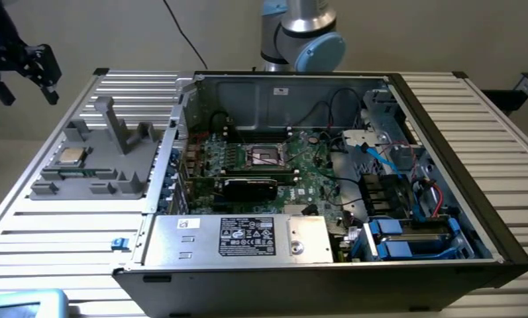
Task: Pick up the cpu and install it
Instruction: 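Pick up the cpu and move it towards the insertion slot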
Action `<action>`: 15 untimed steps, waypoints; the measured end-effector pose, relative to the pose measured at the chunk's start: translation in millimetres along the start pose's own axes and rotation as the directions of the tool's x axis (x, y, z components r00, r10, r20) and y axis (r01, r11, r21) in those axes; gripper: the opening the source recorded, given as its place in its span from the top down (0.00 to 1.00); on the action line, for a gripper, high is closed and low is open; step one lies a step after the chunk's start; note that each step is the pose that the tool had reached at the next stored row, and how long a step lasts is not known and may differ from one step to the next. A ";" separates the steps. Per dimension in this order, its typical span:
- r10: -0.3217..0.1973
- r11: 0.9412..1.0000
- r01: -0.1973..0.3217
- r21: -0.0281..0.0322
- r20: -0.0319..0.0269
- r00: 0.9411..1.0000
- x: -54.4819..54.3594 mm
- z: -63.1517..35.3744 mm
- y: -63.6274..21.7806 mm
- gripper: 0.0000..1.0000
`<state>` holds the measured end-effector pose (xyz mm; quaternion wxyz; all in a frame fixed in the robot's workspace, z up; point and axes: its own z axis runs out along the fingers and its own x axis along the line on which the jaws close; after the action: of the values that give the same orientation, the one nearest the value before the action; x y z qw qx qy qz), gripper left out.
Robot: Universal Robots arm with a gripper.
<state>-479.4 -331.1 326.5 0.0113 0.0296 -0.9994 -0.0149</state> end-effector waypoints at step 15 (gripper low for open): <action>0.019 1.000 -0.019 -0.001 0.001 1.000 -2.5 27.1 -5.1 0.23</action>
<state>-477.2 -335.2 299.2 0.0112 0.0202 -0.9996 -0.0151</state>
